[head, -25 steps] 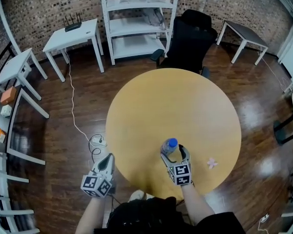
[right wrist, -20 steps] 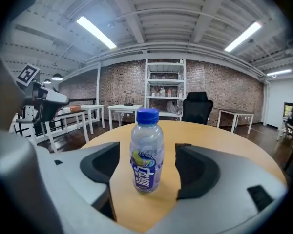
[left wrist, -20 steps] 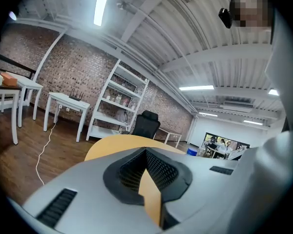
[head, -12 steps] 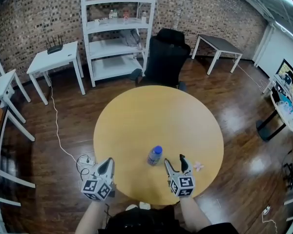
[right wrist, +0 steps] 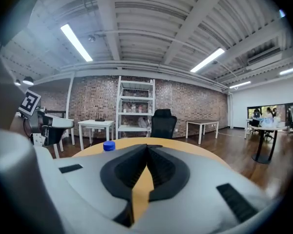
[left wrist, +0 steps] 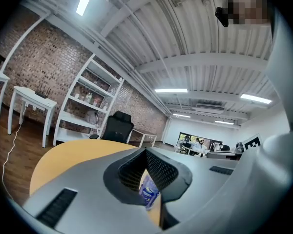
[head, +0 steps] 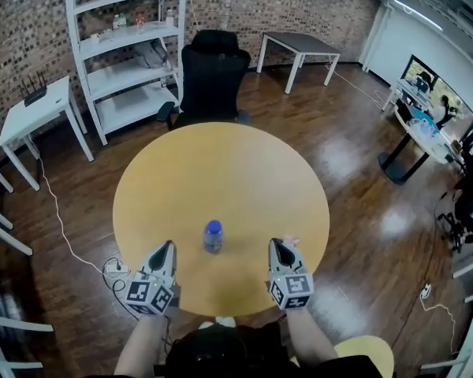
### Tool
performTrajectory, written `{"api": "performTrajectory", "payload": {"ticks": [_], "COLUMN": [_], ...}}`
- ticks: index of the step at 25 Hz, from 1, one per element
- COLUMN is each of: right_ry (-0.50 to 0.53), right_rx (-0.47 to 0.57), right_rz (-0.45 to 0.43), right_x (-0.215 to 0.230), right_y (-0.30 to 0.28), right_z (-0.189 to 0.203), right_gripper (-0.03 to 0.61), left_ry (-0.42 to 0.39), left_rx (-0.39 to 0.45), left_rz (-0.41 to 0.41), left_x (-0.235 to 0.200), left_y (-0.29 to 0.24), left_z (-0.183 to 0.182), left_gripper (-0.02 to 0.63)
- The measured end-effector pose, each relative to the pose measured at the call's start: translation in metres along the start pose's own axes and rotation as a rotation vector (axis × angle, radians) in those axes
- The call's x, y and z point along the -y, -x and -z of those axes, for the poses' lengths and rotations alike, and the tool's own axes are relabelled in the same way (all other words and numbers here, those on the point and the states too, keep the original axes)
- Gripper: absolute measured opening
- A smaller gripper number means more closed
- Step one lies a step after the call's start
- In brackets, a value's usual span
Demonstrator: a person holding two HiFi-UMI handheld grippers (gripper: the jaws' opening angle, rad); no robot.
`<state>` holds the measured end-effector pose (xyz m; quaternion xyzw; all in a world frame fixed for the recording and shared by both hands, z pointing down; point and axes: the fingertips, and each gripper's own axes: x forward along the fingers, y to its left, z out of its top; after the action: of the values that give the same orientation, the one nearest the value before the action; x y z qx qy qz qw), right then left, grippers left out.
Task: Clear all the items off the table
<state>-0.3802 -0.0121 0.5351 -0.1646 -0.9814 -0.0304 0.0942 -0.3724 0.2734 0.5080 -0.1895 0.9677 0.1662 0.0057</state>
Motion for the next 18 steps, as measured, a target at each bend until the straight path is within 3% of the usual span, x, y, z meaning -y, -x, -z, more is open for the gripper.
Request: {"api": "performTrajectory", "payload": {"ticks": [4,10,18], "right_ry": [-0.043,-0.051,-0.056], "right_rx": [0.079,0.117,0.145], "right_rz": [0.059,0.092,0.071], "right_x": [0.018,0.029,0.029], "right_y": [0.017,0.024,0.024], "right_z": [-0.015,-0.027,-0.037], "right_gripper": [0.005,0.003,0.003], "left_ry": [0.004,-0.023,-0.028], "left_rx": [-0.011,-0.020,-0.013], "left_rz": [0.040,0.092,0.069], "left_x": [0.016,0.036,0.021], "left_y": [-0.013,-0.019,-0.015], "left_z": [0.004,0.006,0.002], "left_gripper": [0.000,0.000,0.000]}}
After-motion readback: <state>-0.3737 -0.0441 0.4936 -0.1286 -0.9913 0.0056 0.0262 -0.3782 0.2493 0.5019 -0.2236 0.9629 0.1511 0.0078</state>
